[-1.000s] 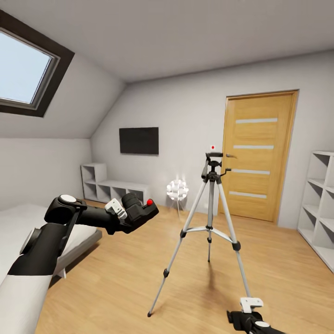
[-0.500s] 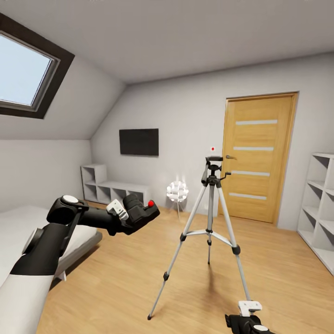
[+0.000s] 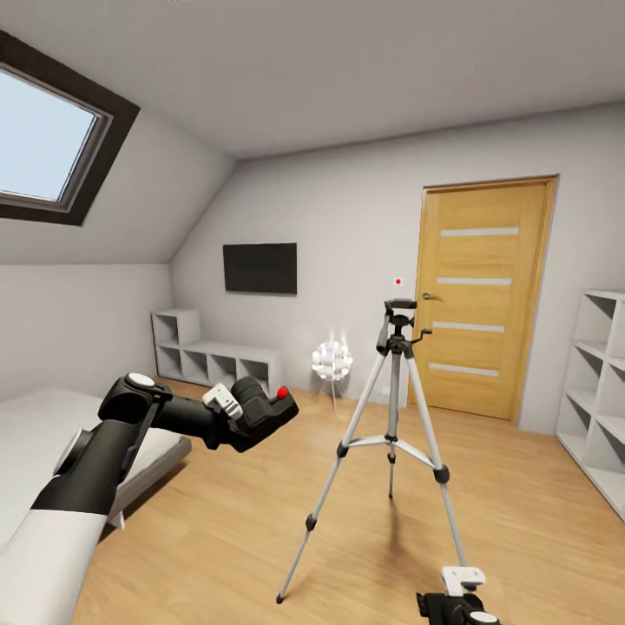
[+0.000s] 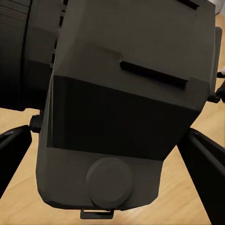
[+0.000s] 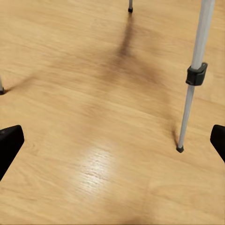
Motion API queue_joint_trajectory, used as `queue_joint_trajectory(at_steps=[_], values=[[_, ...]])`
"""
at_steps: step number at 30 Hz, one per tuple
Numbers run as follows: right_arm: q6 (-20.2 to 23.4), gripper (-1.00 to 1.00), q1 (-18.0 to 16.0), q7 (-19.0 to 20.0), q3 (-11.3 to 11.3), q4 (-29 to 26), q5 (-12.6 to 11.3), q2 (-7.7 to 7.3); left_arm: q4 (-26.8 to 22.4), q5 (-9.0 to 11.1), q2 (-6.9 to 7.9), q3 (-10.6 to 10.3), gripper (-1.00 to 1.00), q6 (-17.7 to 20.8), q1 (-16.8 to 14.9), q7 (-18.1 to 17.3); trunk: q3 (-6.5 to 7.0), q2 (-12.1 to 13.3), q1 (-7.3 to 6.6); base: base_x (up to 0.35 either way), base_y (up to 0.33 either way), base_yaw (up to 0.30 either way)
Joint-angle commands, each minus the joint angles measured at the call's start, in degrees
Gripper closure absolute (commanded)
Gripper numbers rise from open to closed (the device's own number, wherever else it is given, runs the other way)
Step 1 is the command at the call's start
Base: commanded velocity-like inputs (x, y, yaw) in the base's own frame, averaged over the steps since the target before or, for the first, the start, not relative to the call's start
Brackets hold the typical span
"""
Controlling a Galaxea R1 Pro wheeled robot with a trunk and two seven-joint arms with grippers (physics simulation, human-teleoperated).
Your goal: Attach the digital camera to the camera tripod in the bedroom.
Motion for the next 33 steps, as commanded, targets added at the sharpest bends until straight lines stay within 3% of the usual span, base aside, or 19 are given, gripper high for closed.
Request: queue_joint_trajectory(at_steps=[1,33], values=[[-0.4,-1.00,-0.1,0.0,0.0,0.3,0.0,0.04,0.0,-0.5,0.01,0.0,1.00,0.6,-0.1,-0.6,0.11,0.4,-0.22,0.000,0.000,0.000],[-0.5,-1.00,0.0,0.0,0.0,0.3,0.0,0.22,-0.4,-0.5,-0.17,-0.1,1.00,0.6,-0.1,-0.7,5.85,13.2,-7.25,0.000,0.000,0.000]])
